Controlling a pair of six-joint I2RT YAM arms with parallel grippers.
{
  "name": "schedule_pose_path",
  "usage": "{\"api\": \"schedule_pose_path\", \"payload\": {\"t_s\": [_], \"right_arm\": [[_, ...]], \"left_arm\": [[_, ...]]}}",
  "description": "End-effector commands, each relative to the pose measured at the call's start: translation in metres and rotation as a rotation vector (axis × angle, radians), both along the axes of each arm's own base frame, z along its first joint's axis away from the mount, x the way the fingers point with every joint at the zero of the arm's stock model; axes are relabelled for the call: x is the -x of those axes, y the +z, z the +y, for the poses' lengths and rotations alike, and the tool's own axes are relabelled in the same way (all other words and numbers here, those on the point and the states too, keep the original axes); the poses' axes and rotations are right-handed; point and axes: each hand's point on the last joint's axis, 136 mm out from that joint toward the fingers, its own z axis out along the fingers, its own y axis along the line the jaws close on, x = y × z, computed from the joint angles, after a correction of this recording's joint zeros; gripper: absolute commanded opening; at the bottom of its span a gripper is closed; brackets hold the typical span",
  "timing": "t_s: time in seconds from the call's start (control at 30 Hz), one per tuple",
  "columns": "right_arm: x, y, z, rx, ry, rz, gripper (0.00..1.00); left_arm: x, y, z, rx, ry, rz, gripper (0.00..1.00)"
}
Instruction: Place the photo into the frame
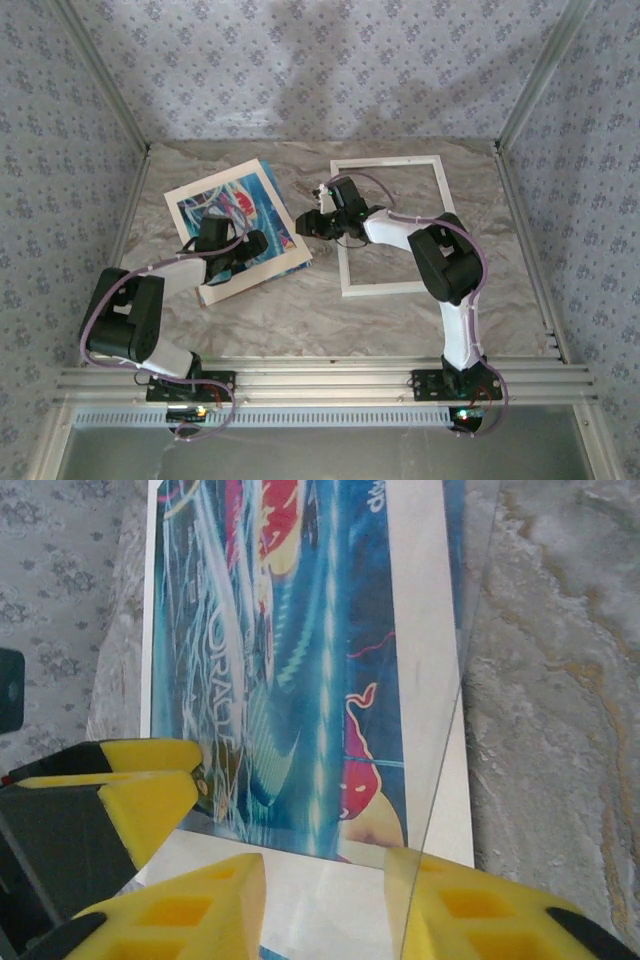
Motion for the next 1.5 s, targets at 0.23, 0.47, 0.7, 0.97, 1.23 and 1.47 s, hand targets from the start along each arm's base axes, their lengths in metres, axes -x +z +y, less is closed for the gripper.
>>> {"api": "schedule_pose_path", "payload": {"t_s": [0.23,0.47,0.7,0.97,1.23,1.47], "right_arm": [[-0.012,0.007,-0.007,0.030,-0.036,0.032,0.00],[-0.009,0.041,-0.025,0.019,-0.050,0.007,0.00],[-0.004,0.073,-0.062,-0.020,-0.072,0.017,0.00],[0.011,0.075,-0.131,0.069,-0.136,0.033,0.00],[0.026,0.061,-0.209,0.202,-0.257,0.041,0.00],[0.033,0.040,-0.260,0.222,-0.346,0.086,0.00]], "left_arm": [[0.008,0.002,0.004,-0.068,-0.030,0.067,0.99],[-0.014,0.064,-0.001,-0.045,-0.023,-0.071,0.98],[-0.027,0.106,-0.013,-0.010,-0.027,-0.162,0.98],[-0.031,0.111,-0.040,0.011,-0.074,-0.176,0.99],[-0.033,0.099,-0.066,0.023,-0.119,-0.151,0.98],[-0.034,0.091,-0.085,0.042,-0.167,-0.141,0.98]]}}
